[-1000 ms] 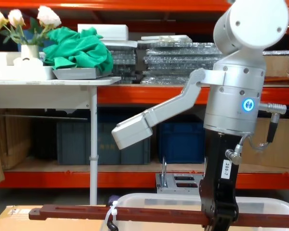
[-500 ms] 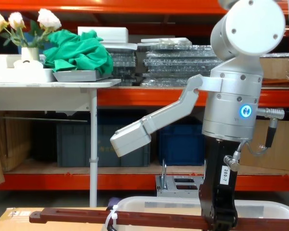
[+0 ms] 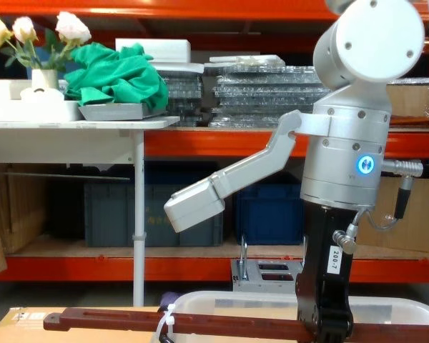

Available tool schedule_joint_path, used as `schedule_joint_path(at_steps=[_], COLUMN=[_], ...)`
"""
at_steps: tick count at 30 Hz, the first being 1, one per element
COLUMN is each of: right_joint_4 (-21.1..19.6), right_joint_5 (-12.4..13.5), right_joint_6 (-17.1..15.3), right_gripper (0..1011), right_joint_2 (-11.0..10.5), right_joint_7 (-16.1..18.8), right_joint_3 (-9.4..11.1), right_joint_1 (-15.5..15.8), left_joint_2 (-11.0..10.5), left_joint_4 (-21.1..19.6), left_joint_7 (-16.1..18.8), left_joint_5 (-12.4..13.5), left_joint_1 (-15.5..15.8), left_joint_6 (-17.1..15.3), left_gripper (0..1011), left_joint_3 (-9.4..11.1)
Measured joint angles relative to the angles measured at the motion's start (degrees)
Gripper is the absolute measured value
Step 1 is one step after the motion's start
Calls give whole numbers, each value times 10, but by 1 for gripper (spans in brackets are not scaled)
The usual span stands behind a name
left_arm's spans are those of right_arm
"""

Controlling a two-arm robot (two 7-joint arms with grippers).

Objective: Use one hand to grasp the basket and place it at the designated location.

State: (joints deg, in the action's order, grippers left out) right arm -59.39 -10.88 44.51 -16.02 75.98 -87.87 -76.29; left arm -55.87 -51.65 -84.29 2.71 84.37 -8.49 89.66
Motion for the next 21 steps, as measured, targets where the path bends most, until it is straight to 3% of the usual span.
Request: schedule_joint_path(at_steps=[9, 12, 21], right_joint_4=[0, 0, 0], right_joint_5=[0, 1, 1], right_joint_6=[0, 1, 1], right_gripper=[634, 774, 991], right_joint_2=[0, -1, -1], right_joint_7=[0, 0, 0], right_joint_3=[0, 0, 0], right_joint_1=[0, 0, 1], left_joint_2=[0, 0, 0], left_joint_4=[0, 0, 0], left_joint_7=[0, 0, 0], left_joint_5=[0, 0, 0], left_joint_1=[0, 0, 0], left_joint_6=[0, 0, 0], left_gripper=[0, 0, 0], left_joint_3=[0, 0, 0])
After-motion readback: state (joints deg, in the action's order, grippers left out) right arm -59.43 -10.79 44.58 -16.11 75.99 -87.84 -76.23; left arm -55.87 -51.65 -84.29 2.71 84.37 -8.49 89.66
